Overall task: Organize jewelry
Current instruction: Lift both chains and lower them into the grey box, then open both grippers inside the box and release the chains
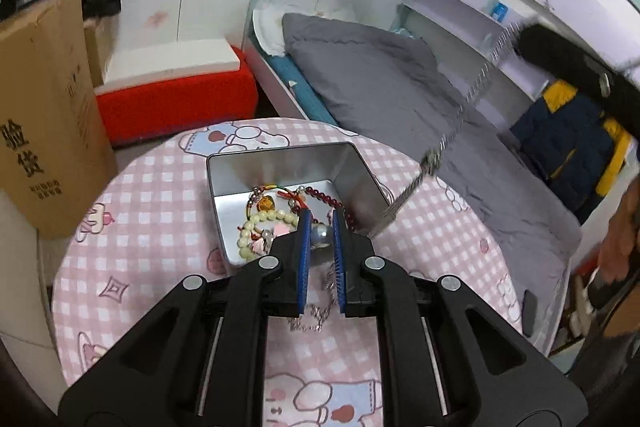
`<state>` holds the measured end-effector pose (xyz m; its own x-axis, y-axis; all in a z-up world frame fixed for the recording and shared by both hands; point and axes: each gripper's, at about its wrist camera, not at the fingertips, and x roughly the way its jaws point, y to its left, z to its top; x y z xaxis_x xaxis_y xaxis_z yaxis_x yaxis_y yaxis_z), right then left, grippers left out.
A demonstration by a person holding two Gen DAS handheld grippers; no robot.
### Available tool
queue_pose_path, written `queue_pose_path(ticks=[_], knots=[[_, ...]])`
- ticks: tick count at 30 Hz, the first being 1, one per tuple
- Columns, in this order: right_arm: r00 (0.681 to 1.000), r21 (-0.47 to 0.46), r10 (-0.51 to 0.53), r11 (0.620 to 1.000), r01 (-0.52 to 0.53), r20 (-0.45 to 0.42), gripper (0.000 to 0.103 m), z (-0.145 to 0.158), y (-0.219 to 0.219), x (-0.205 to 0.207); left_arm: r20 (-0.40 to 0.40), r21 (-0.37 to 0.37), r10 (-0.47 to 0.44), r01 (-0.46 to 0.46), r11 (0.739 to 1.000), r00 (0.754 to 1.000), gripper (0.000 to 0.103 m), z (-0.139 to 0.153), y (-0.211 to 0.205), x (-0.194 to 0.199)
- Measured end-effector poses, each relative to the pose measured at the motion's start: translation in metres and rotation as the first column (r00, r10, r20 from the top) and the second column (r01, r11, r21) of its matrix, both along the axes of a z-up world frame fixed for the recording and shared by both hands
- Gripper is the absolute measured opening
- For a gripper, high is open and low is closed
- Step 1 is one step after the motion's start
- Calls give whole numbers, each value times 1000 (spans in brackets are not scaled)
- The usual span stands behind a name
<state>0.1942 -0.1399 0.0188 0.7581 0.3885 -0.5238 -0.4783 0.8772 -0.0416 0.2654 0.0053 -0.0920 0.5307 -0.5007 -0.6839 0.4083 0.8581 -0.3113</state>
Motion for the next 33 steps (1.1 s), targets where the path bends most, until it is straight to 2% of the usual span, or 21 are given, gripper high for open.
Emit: queue_pose_path(ticks=[7,10,11,12,13,14,17,24,25,28,30,33], knots=[[999,8,-5,1000,6,-40,15,-15,0,17,-91,-33,13,-16,999,996,11,-17,-1,31],[999,9,-5,1000,6,-51,15,-18,0,21,-121,-25,17,-21,999,993,14,-24,-3,38],[999,9,-6,1000,7,-54,14,-19,0,22,-131,-22,18,-21,1000,991,24,-26,-3,40],[998,10,-7,1000,7,-57,15,-20,0,22,-137,-16,23,-26,1000,990,45,-27,-2,39],[998,11,-7,1000,8,-60,14,-20,0,23,-131,-14,29,-31,999,991,62,-27,-2,38],[998,11,-7,1000,8,-61,14,-21,0,23,-104,-20,41,-43,999,994,72,-25,-1,34],[998,12,-9,1000,10,-64,14,-20,-1,21,-71,-14,22,-23,1000,997,72,-23,-2,24],[998,12,-9,1000,10,-70,15,-19,-3,20,88,194,-28,10,981,996,71,-33,-18,-29],[997,12,-9,1000,10,-70,15,-20,-3,20,92,224,-35,14,974,995,71,-34,-22,-36],[997,13,-7,1000,8,-75,15,-21,-4,19,97,196,-78,58,979,992,69,-38,-26,-54],[997,13,-6,1000,7,-78,15,-22,-4,18,95,227,-73,50,973,993,69,-43,-29,-59],[997,18,-3,1000,4,-82,15,-25,-5,15,58,240,-73,57,969,996,69,-58,-32,-59]])
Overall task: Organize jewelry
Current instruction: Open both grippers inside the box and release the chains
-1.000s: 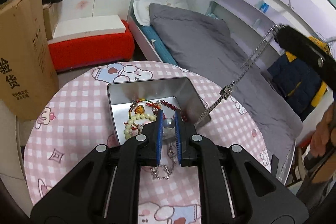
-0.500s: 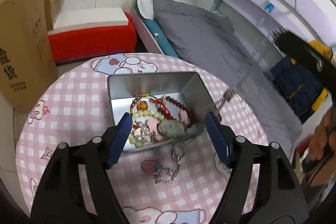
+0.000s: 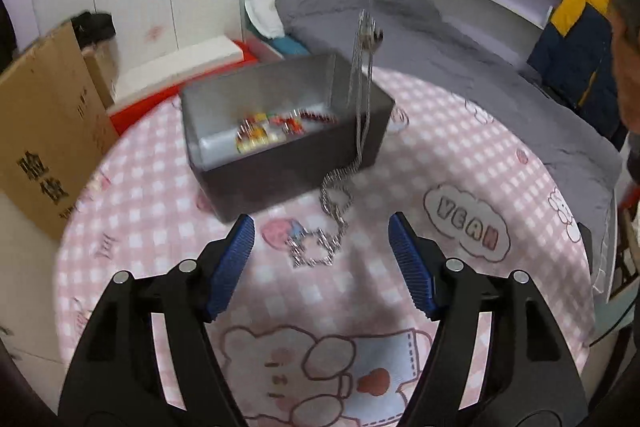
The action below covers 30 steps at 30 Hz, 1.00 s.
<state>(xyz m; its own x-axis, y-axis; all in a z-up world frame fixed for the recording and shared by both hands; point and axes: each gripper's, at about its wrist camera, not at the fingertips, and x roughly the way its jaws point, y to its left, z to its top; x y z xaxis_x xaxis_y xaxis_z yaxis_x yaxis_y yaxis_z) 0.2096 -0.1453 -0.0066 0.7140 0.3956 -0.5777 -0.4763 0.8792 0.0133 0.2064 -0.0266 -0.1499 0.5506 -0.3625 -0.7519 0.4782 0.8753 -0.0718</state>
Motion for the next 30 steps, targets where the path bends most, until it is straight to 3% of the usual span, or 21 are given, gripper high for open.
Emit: queue_pose_path(ticks=[4,8,10,11,12,14,15,20,30], knots=[[1000,6,3,1000,-3,-12,15,-9,-2,-6,-28,44,12,-11,999,1000,68,-18,-7,5],[1000,11,0,1000,0,-25,15,-13,-4,-6,-78,68,20,-14,998,997,45,-35,-14,16],[1000,11,2,1000,-1,-25,15,-12,-4,-6,-65,73,26,-21,997,998,39,-35,-15,18],[1000,11,5,1000,-4,-25,15,-12,-3,-5,-54,89,41,-36,995,998,21,-34,-14,19],[1000,10,5,1000,-5,-24,15,-13,-3,-5,-61,80,43,-38,996,997,14,-34,-12,20],[1000,12,5,1000,-5,-20,15,-12,-4,-6,-62,49,51,-48,998,997,13,-30,-6,21],[1000,13,6,1000,-5,-18,15,-11,-4,-6,-54,37,59,-57,998,997,3,-27,-4,20],[1000,18,4,1000,-5,4,15,-5,-6,-10,-6,-109,69,-69,992,998,3,17,23,11],[998,22,5,1000,-7,68,15,20,-6,-11,107,-210,103,-79,975,989,3,89,42,20]])
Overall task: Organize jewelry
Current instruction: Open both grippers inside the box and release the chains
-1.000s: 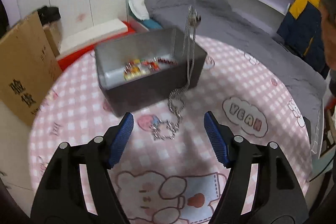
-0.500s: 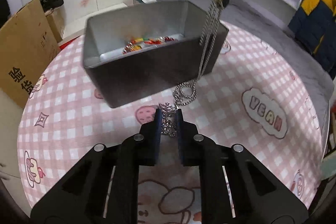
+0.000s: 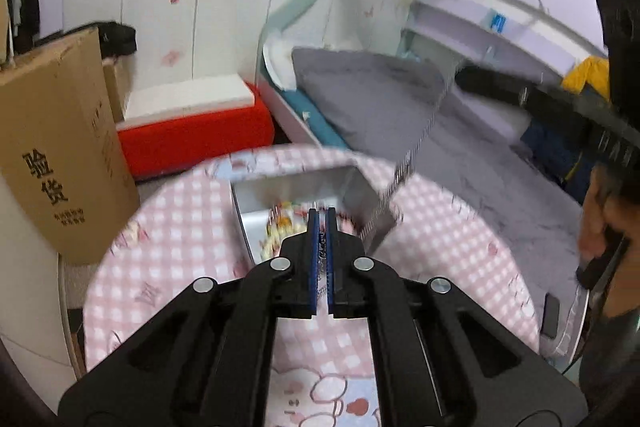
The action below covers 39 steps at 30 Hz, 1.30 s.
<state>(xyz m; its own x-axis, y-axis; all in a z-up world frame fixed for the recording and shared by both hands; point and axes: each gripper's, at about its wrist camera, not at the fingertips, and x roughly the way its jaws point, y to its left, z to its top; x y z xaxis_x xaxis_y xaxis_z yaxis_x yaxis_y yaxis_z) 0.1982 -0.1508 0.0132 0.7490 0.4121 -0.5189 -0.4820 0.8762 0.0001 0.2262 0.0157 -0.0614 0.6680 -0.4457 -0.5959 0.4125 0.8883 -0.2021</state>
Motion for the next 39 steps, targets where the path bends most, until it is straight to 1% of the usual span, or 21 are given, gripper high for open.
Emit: queue_pose_path(ticks=[6,9,12,16,19,23,27,29,32,34,35,36,37,38,39], knots=[[1000,1,-1,1000,1,21,15,9,2,6,97,-12,-11,12,1000,995,3,46,-7,8],[1000,4,-3,1000,2,30,15,11,3,10,134,-7,-11,13,1000,991,3,63,-9,13],[999,7,-3,1000,3,34,15,11,4,13,165,-7,-1,2,1000,986,3,77,-9,18],[1000,10,-1,1000,1,22,15,6,4,18,182,-9,7,-5,1000,983,3,81,-11,24],[1000,10,1,1000,-1,4,15,-2,6,23,165,-5,-4,5,1000,986,3,77,-14,29],[1000,6,8,1000,-7,-28,15,-13,8,29,94,17,-15,13,1000,995,3,52,-20,44],[997,0,4,1000,-4,-73,15,-29,11,36,26,32,2,-3,999,1000,4,26,-23,56],[995,-2,3,1000,-3,-99,15,-38,11,41,-2,34,9,-9,999,1000,4,18,-23,61],[992,7,-2,1000,3,-129,18,-47,11,44,-40,48,27,-25,999,999,4,7,-22,66],[990,13,-5,1000,6,-141,20,-50,11,45,-62,54,34,-31,998,998,9,2,-21,68],[990,15,-7,1000,9,-141,21,-49,12,45,-63,55,35,-32,998,997,17,1,-20,67],[990,17,-11,1000,13,-142,24,-48,11,45,-64,56,39,-35,998,997,43,0,-18,65],[990,20,-11,1000,14,-139,25,-47,10,43,-58,56,48,-45,997,997,59,0,-16,62],[991,21,-12,1000,15,-135,26,-46,10,41,-27,48,70,-69,996,997,71,3,-13,56],[992,22,-14,1000,17,-129,26,-43,9,36,-10,42,70,-70,997,997,71,6,-12,51]])
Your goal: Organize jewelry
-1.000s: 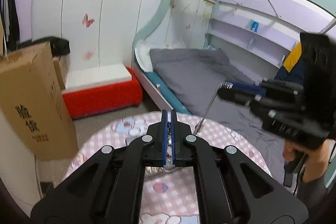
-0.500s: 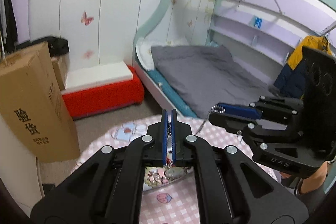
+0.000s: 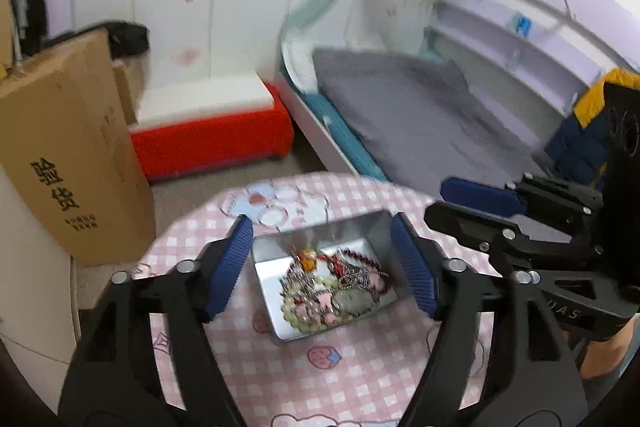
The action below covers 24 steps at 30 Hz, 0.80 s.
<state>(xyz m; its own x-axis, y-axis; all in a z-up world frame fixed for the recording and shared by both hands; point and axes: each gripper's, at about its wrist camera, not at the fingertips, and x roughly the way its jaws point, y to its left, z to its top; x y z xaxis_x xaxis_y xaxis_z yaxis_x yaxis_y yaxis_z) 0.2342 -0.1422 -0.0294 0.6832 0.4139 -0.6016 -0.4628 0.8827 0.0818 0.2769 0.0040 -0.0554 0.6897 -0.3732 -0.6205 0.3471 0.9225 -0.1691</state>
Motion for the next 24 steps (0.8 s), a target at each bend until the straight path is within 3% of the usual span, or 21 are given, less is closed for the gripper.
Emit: queue_pose_path(ticks=[11,24], knots=[[991,14,-60,998,59,119,50,32,-16,-75,158,106,102,-120,987,982,74,34,2,-89],[959,55,-140,990,130,245,80,55,-19,-171,294,89,199,-234,968,935,89,63,6,-196]])
